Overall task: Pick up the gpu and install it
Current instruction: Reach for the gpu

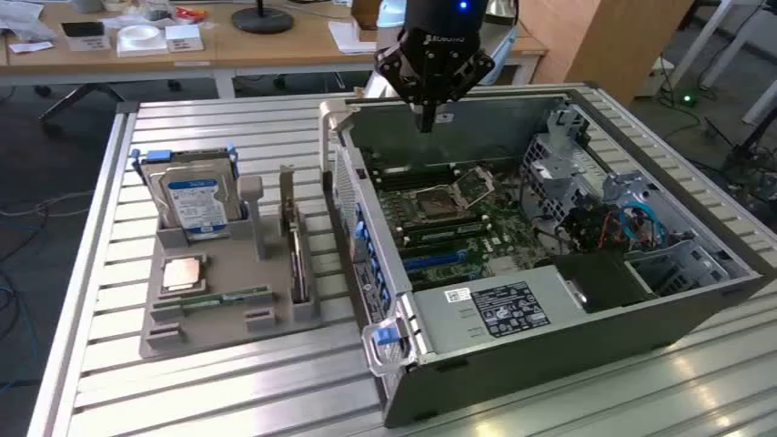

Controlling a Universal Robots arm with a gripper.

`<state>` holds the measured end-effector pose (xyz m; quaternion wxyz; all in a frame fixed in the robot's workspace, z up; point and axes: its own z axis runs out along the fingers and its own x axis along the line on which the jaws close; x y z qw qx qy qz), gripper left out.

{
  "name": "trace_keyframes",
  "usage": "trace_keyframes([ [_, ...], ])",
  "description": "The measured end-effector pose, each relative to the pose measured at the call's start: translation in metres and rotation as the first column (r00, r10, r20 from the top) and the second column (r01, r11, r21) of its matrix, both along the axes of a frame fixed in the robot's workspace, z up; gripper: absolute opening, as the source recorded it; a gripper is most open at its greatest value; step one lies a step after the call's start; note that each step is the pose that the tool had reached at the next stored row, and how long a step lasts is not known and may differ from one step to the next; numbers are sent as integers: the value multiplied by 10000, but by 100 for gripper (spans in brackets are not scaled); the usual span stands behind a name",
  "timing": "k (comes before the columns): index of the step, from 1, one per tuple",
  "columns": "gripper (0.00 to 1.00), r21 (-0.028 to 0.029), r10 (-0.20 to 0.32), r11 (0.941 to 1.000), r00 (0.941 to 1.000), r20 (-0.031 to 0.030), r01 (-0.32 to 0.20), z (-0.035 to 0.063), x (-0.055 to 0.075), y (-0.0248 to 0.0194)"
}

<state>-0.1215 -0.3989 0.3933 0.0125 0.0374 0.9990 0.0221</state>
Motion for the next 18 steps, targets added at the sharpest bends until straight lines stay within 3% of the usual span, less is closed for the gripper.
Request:
trace_keyframes([
  [14, 11, 1, 1, 10000, 10000, 2, -1, -1, -2, 0],
  [18, 11, 1, 0, 10000, 10000, 8, 0, -1, -86, 0],
])
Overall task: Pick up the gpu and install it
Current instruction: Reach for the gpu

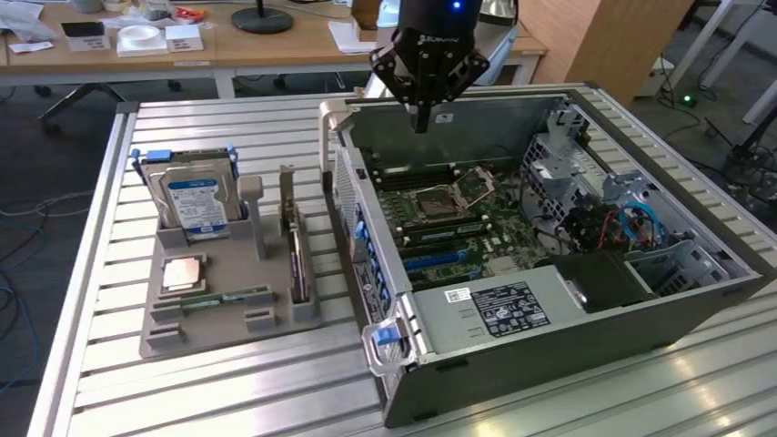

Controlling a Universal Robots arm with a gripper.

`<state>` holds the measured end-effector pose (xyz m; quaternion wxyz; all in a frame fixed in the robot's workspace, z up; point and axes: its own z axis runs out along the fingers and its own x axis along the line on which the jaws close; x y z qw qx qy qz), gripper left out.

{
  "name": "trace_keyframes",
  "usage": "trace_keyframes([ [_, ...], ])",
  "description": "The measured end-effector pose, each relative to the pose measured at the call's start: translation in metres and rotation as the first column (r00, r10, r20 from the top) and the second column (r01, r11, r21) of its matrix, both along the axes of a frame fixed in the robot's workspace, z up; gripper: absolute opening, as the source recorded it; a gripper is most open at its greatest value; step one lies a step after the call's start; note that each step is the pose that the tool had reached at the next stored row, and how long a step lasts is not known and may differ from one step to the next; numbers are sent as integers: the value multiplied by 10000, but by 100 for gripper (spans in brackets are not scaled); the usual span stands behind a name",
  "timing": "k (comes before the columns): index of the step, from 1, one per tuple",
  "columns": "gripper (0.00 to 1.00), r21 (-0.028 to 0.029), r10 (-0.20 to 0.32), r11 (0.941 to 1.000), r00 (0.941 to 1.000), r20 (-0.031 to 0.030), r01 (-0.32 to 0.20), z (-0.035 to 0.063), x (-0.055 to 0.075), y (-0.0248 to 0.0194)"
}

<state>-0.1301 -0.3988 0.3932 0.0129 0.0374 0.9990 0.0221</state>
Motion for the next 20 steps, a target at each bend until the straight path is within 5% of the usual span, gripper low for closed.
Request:
trace_keyframes([
  [20, 11, 1, -8, 10000, 9998, 223, 8, -1, -826, 0],
])
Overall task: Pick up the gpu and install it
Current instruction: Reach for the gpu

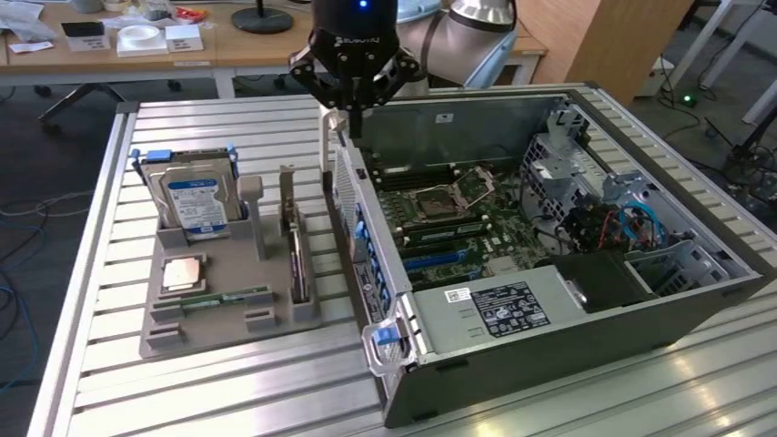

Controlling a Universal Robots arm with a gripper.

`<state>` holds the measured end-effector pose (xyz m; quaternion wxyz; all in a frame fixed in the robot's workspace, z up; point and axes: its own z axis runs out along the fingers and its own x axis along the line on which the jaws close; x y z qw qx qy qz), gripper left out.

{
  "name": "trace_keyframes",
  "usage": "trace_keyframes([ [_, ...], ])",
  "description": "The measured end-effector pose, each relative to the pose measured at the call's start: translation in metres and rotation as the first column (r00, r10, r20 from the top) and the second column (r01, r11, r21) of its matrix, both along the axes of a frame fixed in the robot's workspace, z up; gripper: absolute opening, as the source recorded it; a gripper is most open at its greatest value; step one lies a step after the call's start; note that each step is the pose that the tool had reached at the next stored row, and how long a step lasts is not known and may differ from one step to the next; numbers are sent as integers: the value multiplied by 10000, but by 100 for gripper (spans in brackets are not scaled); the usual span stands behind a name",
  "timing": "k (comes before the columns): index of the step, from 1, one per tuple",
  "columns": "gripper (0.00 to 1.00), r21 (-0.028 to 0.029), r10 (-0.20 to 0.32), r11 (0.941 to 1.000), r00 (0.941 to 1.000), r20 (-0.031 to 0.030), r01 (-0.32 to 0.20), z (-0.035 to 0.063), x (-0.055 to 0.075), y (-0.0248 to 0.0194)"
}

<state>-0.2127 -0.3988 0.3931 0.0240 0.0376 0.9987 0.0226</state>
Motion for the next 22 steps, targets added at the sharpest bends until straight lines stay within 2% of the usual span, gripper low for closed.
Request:
trace_keyframes([
  [15, 11, 0, -4, 10000, 9999, 108, 4, -1, -502, 0],
  [22, 11, 0, -6, 10000, 9999, 132, 6, -5, -718, 0],
])
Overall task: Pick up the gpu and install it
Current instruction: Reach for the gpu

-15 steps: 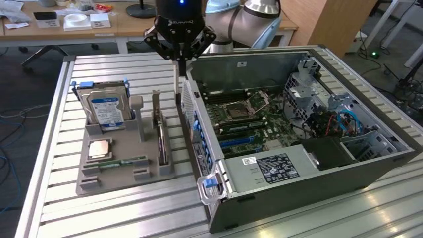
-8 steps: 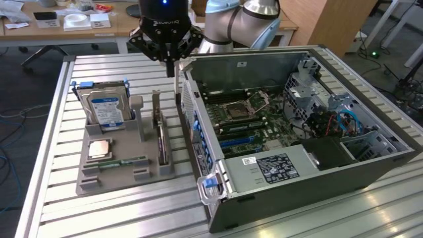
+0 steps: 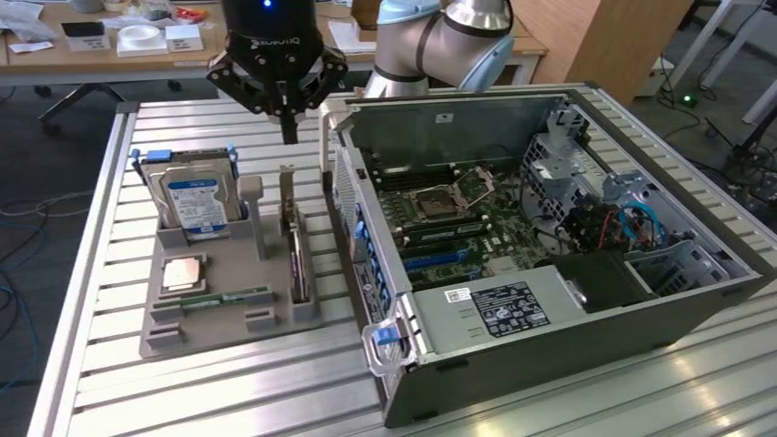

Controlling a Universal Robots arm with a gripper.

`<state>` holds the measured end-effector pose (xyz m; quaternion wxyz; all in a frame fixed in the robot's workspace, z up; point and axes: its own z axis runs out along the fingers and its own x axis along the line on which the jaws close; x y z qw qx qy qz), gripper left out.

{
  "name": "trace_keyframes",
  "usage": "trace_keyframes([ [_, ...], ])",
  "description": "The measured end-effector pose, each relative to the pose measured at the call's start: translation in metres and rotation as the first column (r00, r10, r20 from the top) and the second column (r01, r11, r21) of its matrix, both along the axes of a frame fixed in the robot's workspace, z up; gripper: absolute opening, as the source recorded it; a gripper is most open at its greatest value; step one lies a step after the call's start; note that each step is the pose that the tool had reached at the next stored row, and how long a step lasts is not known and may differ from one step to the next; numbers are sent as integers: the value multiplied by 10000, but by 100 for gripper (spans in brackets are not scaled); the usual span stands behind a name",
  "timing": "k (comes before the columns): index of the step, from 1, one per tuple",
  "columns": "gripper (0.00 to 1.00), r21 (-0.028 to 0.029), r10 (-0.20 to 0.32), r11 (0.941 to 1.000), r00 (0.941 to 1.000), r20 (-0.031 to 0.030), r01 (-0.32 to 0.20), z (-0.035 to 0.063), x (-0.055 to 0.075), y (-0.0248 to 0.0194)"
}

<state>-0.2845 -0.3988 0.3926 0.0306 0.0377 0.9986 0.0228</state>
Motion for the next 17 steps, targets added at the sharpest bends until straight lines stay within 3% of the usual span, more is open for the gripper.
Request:
trace_keyframes([
  [6, 11, -1, 0, 10000, 10000, 0, 0, -2, -95, 0],
  [12, 11, 0, 0, 10000, 10000, 0, 0, -2, -107, 0],
  [17, 11, -1, 0, 10000, 10000, -1, 0, -2, -110, -58],
])
